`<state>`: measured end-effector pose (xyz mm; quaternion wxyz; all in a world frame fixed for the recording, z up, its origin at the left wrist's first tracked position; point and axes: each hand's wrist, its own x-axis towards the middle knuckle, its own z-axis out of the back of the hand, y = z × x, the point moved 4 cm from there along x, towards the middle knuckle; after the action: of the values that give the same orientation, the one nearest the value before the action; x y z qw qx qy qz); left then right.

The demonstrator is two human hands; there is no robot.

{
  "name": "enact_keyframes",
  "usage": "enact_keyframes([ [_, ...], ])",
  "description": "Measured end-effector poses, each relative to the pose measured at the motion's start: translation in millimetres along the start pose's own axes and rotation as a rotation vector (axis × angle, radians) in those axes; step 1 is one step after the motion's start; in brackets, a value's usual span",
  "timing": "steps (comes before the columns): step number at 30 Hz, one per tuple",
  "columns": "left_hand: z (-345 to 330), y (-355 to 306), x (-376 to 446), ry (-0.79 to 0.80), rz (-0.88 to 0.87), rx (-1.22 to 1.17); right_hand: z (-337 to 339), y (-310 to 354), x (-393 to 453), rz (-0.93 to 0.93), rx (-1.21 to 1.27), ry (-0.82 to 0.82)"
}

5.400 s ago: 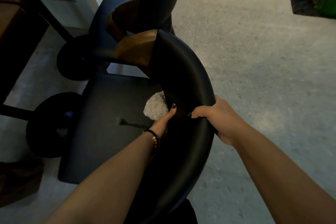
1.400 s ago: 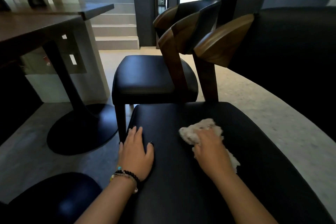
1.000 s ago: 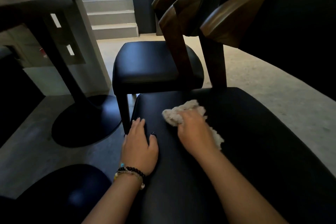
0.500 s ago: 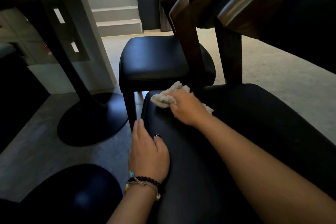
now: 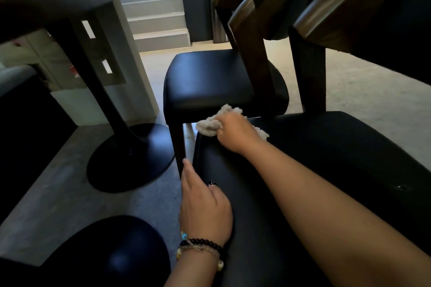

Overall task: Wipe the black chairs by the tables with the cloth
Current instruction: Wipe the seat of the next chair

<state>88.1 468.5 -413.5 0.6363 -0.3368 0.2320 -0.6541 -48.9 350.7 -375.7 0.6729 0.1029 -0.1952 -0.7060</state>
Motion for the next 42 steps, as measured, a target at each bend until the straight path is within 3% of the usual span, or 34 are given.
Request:
enact_keyframes([
  [4, 1.8, -2.0, 0.6, 0.007, 0.01, 0.015, 12.1, -40.2, -22.0, -0.158, 0.004, -0.17],
  [8, 2.0, -0.6, 0.0, 0.038, 0.009, 0.012, 47.3, -121.6, -53.1, -0.471, -0.013, -0.345],
  [12, -1.6, 1.8, 2.7, 0.051, 0.012, 0.027, 69.5, -162.4, -70.2, -0.673, -0.059, -0.37],
  [14, -2.9, 1.4, 2.8, 0.068, 0.008, 0.047, 66.7, -146.2, -67.7, -0.672, -0.026, -0.337],
  [18, -1.2, 0.5, 3.2, 0.096, 0.022, 0.052, 36.6, -81.7, -80.1, -0.307, 0.019, -0.222],
  [20, -0.4, 0.6, 3.5, 0.1, 0.032, 0.06, 36.3, -84.4, -88.9, -0.275, 0.053, -0.199],
  [22, 0.3, 0.6, 3.5, 0.099, 0.033, 0.06, 54.5, -126.5, -96.7, -0.495, 0.036, -0.207],
  [24, 0.1, 0.2, 3.2, 0.093, 0.025, 0.058, 82.3, -179.0, -117.7, -0.723, -0.014, -0.319],
  [27, -0.6, -0.3, 3.1, 0.087, 0.028, 0.072, 96.9, -206.3, -144.8, -0.847, -0.048, -0.436],
  [31, 0.1, -1.2, 2.7, 0.068, 0.03, 0.062, 65.6, -141.0, -141.6, -0.781, 0.063, -0.407],
  [35, 2.5, 3.3, 4.9, 0.026, 0.053, -0.007, 29.2, -41.2, -169.5, -0.264, 0.105, -0.303],
  [37, 4.1, 6.0, 6.2, 0.007, 0.053, -0.058, 29.5, -25.0, -178.4, -0.135, 0.183, -0.241],
  [40, 5.7, 10.6, 7.3, -0.014, 0.073, -0.16, 45.2, -48.0, -150.9, -0.232, 0.272, -0.226],
  [42, 7.7, 13.6, 8.2, -0.034, 0.134, -0.378, 47.2, -65.1, -115.0, -0.323, 0.17, -0.176],
])
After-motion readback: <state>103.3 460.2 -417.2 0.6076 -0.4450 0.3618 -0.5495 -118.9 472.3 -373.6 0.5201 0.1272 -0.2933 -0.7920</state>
